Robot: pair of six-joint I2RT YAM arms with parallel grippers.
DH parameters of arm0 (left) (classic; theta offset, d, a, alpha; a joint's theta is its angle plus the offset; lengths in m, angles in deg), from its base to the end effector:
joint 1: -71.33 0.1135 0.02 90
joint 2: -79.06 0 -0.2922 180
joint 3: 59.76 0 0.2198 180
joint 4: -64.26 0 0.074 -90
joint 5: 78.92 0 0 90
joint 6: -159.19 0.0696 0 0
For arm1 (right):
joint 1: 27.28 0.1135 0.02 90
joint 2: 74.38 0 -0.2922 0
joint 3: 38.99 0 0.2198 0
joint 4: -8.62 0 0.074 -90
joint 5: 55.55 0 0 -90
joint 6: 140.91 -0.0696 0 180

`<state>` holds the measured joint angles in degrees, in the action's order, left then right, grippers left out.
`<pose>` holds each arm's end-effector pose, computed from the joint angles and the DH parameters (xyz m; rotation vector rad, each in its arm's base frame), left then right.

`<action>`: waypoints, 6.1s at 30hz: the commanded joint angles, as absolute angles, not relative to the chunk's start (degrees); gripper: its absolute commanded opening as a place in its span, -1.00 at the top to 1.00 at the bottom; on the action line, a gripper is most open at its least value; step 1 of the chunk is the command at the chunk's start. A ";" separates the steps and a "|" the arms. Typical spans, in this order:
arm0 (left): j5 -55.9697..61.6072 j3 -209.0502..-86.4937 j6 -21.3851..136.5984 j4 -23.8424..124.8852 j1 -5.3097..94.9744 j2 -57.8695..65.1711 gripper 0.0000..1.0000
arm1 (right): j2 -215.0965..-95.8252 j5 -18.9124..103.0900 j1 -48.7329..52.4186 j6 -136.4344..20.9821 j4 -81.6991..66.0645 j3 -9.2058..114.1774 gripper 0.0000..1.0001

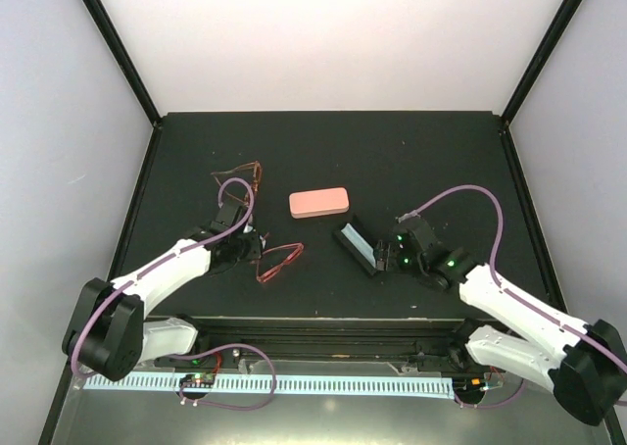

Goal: Organize the sunglasses
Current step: Move the sunglasses case at the center of the board, then pick up the sunglasses from the center of the board, then fold the sunglasses.

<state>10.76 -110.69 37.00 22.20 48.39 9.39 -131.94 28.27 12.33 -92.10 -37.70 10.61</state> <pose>0.1810 -0.0770 0.1915 -0.2136 2.6647 -0.3289 0.1315 0.0991 0.2134 0.0800 2.5650 0.4304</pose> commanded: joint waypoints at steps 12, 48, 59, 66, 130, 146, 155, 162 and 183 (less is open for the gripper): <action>8.25 -110.61 38.31 22.24 48.66 3.26 0.71 | -137.37 46.27 18.08 -73.19 -15.73 16.89 -0.22; 9.60 -137.00 50.81 1.30 43.05 11.64 0.97 | -164.26 31.90 34.05 11.54 -34.37 49.86 0.22; 8.48 -138.63 50.86 0.14 42.85 13.00 0.97 | -166.81 29.15 35.32 11.96 -36.65 50.87 0.83; 6.96 -140.41 50.56 -1.38 42.83 14.13 0.97 | -167.95 26.78 36.02 12.29 -35.96 51.91 0.63; -48.14 -141.09 36.25 57.58 42.58 11.72 -0.64 | -133.31 70.59 13.92 -58.93 33.79 25.70 0.98; -29.58 -145.33 38.49 54.49 45.03 12.22 -0.69 | -129.22 79.32 13.32 -72.05 28.23 23.47 0.98; -51.92 -145.64 32.41 64.92 44.26 4.34 -0.62 | -131.89 77.75 13.26 -73.49 23.23 25.96 0.98; -56.82 -141.58 35.88 67.09 42.17 6.59 -0.65 | -133.55 67.11 13.32 -71.24 7.55 32.19 0.98; -13.94 -129.72 44.50 30.32 44.09 -0.91 -0.44 | -134.68 45.06 11.08 -65.11 -33.31 30.64 0.98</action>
